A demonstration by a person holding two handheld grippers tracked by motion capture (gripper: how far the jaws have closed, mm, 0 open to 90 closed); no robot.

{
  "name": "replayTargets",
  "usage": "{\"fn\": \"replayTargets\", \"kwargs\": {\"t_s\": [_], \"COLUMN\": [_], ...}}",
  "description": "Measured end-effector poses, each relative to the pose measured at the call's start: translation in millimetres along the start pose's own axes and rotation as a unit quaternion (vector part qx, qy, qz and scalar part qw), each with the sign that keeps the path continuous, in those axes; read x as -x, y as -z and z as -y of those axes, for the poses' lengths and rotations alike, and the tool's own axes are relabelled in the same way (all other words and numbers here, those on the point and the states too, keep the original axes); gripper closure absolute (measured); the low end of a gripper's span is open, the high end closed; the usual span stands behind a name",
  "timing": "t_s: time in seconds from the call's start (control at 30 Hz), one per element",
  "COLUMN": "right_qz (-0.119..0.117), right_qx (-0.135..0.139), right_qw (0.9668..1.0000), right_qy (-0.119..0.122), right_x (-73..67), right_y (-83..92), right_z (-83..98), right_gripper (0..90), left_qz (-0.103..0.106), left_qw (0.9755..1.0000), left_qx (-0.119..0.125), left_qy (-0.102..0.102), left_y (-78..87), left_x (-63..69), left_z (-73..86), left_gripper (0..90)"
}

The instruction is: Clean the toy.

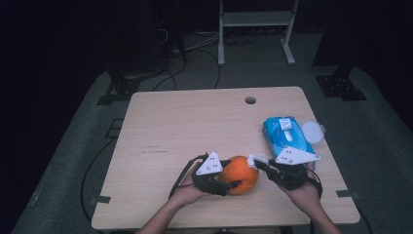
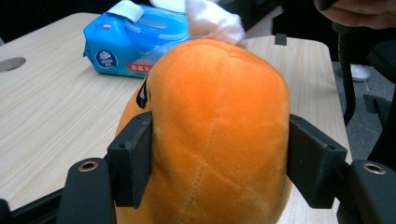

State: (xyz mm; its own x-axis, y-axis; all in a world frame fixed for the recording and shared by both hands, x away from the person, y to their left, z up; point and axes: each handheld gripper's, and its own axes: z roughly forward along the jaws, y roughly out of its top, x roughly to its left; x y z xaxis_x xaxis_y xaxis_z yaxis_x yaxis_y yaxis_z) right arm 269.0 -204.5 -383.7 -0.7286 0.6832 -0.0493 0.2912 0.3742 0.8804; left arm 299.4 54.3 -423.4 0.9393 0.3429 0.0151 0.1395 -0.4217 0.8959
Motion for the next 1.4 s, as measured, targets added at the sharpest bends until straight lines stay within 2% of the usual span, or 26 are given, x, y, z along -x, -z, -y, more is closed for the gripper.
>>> {"fn": "replayTargets", "kwargs": {"t_s": [0.13,0.23,0.3,0.43,0.53,0.63,0.73,0.8,0.93,1.0,1.03,1.1,1.27,1.33,1.4], "right_qz": [-0.023,-0.044,-0.032,-0.005,0.026,0.024,0.019,0.005,-0.020,-0.013,-0.007,0.000,0.029,0.027,0.028], "right_qx": [0.009,0.008,0.005,0.010,-0.003,-0.014,-0.010,-0.005,-0.005,-0.008,-0.007,-0.003,-0.007,-0.014,-0.019], "right_qw": [0.9995,0.9983,0.9983,0.9994,0.9994,0.9995,0.9994,0.9992,0.9971,0.9963,0.9961,0.9970,0.9986,0.9992,0.9992], "right_qy": [0.020,0.038,0.049,0.034,0.024,0.014,0.027,0.040,0.073,0.085,0.088,0.078,0.043,0.024,0.022], "right_x": [-19.3,-34.7,-37.0,-21.6,-6.3,0.3,-10.7,-21.9,-43.8,-48.4,-46.9,-39.1,-10.7,-2.9,0.0], "right_y": [0.2,-5.0,-8.7,-6.0,-2.7,-0.9,0.5,0.5,-5.8,-9.2,-9.8,-8.3,-2.5,-0.5,1.4], "right_z": [-7.2,-11.2,-12.1,-11.2,-5.2,2.4,-0.4,-4.5,-11.9,-13.5,-13.9,-14.1,-7.9,-3.0,1.1], "right_gripper": [82.6,82.5,82.5,82.6,82.6,82.6,82.7,82.6,82.6,82.6,82.6,82.6,82.6,82.7,82.7], "left_qz": [-0.004,-0.002,-0.008,-0.007,-0.006,-0.004,-0.007,-0.010,-0.013,-0.016,-0.016,-0.013,-0.010,-0.013,-0.019], "left_qw": [0.9998,0.9999,0.9999,0.9999,0.9999,0.9997,0.9998,0.9998,0.9997,0.9992,0.9992,0.9994,0.9996,0.9997,0.9997], "left_qx": [0.006,0.005,0.004,0.008,0.011,0.012,0.010,0.008,0.000,-0.003,-0.001,0.003,0.007,0.008,0.012], "left_qy": [0.018,0.012,0.006,0.007,0.011,0.020,0.017,0.012,-0.022,-0.036,-0.037,-0.033,-0.027,-0.020,-0.011], "left_y": [-3.9,-8.4,-9.1,-8.3,-7.4,-7.2,-9.1,-10.4,-16.0,-17.5,-17.7,-17.4,-15.6,-13.8,-12.7], "left_x": [-1.2,3.2,5.1,4.0,1.8,-0.9,0.8,3.2,13.8,18.0,18.3,16.9,13.1,11.0,8.1], "left_z": [1.4,3.5,3.8,4.4,5.0,5.8,5.2,4.9,2.9,2.4,2.4,2.7,3.3,3.5,3.6], "left_gripper": [29.7,29.4,28.8,28.9,28.2,27.6,26.9,26.9,26.9,26.8,26.8,26.9,26.7,25.6,23.3]}}
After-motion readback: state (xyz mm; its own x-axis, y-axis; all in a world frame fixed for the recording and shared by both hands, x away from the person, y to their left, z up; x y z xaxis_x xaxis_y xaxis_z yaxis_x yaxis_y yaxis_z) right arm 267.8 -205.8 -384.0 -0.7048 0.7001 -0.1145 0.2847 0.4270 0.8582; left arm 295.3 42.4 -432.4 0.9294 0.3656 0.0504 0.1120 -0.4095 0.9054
